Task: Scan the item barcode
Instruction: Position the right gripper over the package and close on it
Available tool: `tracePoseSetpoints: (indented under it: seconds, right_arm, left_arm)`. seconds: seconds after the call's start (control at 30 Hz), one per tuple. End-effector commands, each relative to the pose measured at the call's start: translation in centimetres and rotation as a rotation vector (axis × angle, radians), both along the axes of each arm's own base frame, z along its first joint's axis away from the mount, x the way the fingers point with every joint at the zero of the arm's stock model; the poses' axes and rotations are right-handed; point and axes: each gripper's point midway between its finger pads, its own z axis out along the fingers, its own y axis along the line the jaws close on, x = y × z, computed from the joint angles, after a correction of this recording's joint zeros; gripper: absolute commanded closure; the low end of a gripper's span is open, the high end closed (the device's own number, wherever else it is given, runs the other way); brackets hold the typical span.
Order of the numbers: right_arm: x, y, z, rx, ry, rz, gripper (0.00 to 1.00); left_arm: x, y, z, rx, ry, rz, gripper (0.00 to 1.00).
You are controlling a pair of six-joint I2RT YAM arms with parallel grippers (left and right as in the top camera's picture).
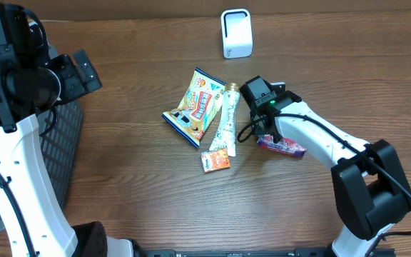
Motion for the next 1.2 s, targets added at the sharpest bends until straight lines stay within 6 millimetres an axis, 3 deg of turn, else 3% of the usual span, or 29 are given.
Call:
tracePoseSetpoints:
  seconds: [0.0,0.17,0.3,0.5,0.83,0.93,1.0,1.17]
  right_arm:
    - [-0.2,-0.8,-0.2,-0.042,-0.009,-0.004,0.18]
    - [-0.3,-1.1,-0.2,-0.056,-0.006,-0.006,0.27]
    - [-0.2,-1.4,0.0,-0.079,-0.017,-0.01,0.46]
    - [0.0,-1.8,0.4,-0.103,-0.027,-0.014,0.54]
    - [0.7,-1.8,1.8,-0.119,-0.047,-0.019,0.75]
    - [0.6,-1.8,1.8,-0.119,-0.044,-0.022,0.74]
    - [0.5,-1.9,1.6,-0.118,-0.04,-0.024,0.57]
    - [-0.2,-3.2,-0.2,-0.104,-0.009,-0.052,0.44]
  left_arm:
    - [0.1,0.1,-0.2,-0.012,0.006,0.014,0.0]
    - [0.1,0.1,-0.2,-0.012,0.006,0.014,0.0]
    - [0.1,0.1,-0.2,-0.012,0.006,0.013,0.0]
    - [0.1,0.1,-0.2,-0.012,0.006,0.013,0.0]
    - [0.1,0.1,-0.2,-0.012,0.005,0.014,0.0]
    - [0.1,0.1,-0.2,-0.012,0.006,0.014,0.0]
    - [0.1,0.1,-0.2,-0.012,0.006,0.014,0.0]
    - [0.1,0.1,-0.2,-0.012,0.006,0.014,0.0]
